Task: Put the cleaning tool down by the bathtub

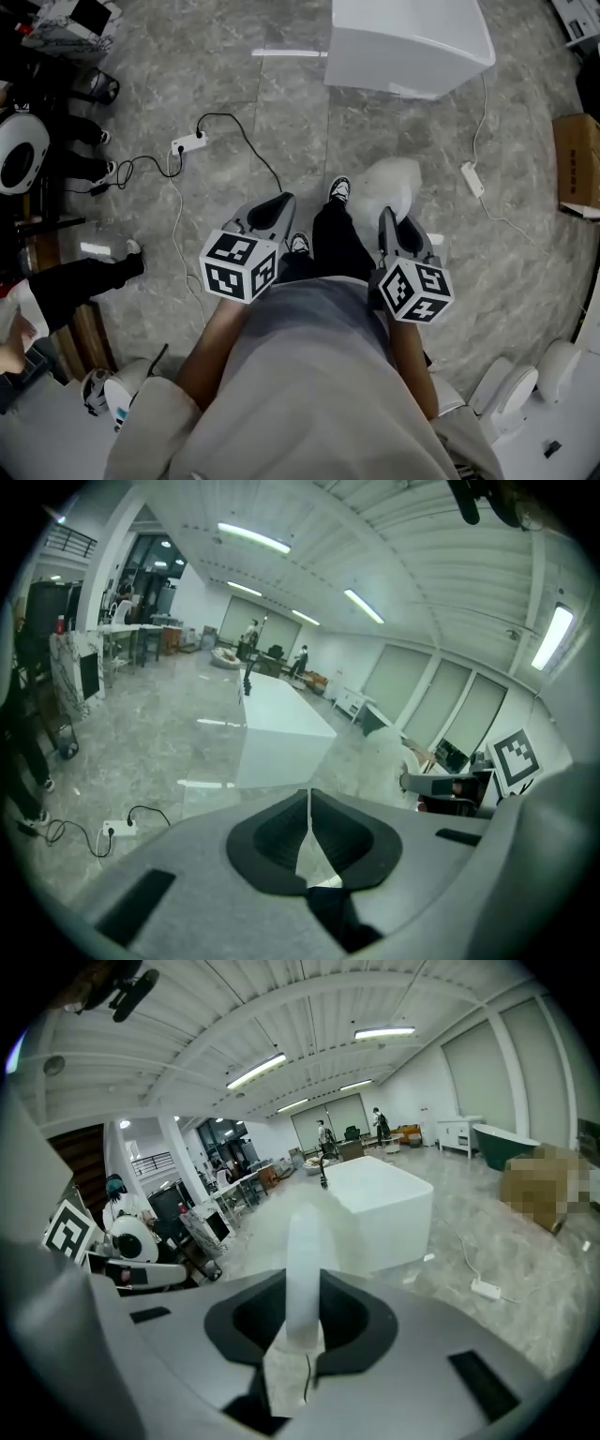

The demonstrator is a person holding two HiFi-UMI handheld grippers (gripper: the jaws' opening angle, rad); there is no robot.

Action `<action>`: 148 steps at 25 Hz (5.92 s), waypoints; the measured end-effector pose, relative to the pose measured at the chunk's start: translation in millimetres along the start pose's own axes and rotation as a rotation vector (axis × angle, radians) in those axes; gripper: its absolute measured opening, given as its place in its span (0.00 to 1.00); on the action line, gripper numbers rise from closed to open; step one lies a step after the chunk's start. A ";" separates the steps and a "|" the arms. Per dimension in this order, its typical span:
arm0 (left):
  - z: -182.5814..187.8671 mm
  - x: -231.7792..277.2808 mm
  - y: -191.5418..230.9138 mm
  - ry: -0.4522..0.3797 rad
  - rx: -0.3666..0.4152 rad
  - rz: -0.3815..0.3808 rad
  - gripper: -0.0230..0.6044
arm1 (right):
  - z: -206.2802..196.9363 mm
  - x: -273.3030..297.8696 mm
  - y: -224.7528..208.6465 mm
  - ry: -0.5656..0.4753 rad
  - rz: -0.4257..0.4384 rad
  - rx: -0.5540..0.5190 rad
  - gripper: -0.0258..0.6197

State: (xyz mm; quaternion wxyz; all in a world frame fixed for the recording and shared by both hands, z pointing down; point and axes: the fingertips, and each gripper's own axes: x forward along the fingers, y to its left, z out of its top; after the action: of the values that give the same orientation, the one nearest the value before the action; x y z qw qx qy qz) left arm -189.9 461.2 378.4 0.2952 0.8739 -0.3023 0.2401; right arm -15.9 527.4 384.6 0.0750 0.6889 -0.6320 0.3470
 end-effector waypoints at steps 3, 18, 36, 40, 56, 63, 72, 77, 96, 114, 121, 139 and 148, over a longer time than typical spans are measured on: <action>24.8 20.5 2.7 -0.011 -0.005 0.002 0.06 | 14.3 18.2 -14.3 0.012 -0.003 0.010 0.16; 113.4 102.9 15.1 -0.037 -0.021 0.065 0.06 | 107.5 114.1 -77.5 0.013 0.032 0.031 0.16; 153.5 134.0 3.1 -0.078 -0.022 0.110 0.06 | 134.2 152.5 -100.8 0.029 0.110 0.036 0.16; 154.6 133.2 0.5 -0.074 -0.022 0.114 0.06 | 138.1 151.4 -98.6 0.025 0.127 0.041 0.16; 182.7 160.2 13.0 -0.075 -0.040 0.084 0.06 | 165.0 180.6 -99.2 0.050 0.137 0.036 0.16; 208.2 177.8 40.6 -0.094 -0.064 0.060 0.05 | 185.4 215.3 -84.9 0.067 0.148 0.006 0.16; 254.7 205.9 75.6 -0.124 -0.125 0.011 0.05 | 214.3 266.3 -70.3 0.120 0.147 -0.033 0.16; 282.4 220.9 92.8 -0.110 -0.135 -0.028 0.05 | 231.3 291.5 -60.8 0.141 0.136 -0.027 0.16; 389.7 261.9 200.0 -0.070 -0.023 -0.110 0.05 | 300.9 398.1 -12.0 0.155 0.074 -0.009 0.16; 434.4 282.6 261.6 -0.075 -0.009 -0.166 0.05 | 345.2 460.9 16.5 0.171 0.076 -0.055 0.16; 451.0 296.2 267.9 -0.087 0.001 -0.138 0.05 | 372.5 485.7 5.7 0.171 0.119 -0.094 0.16; 475.3 318.6 280.1 -0.127 -0.125 -0.006 0.05 | 401.5 541.8 -18.8 0.280 0.225 -0.178 0.16; 468.0 323.3 288.2 -0.084 -0.134 0.000 0.05 | 381.1 568.3 -32.1 0.355 0.209 -0.151 0.16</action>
State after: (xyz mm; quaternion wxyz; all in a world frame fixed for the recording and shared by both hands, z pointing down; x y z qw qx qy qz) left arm -43.3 -158.5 346.2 0.3401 0.8616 -0.3297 0.1823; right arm 137.2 -138.3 435.8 0.2001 0.5403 -0.7010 0.4203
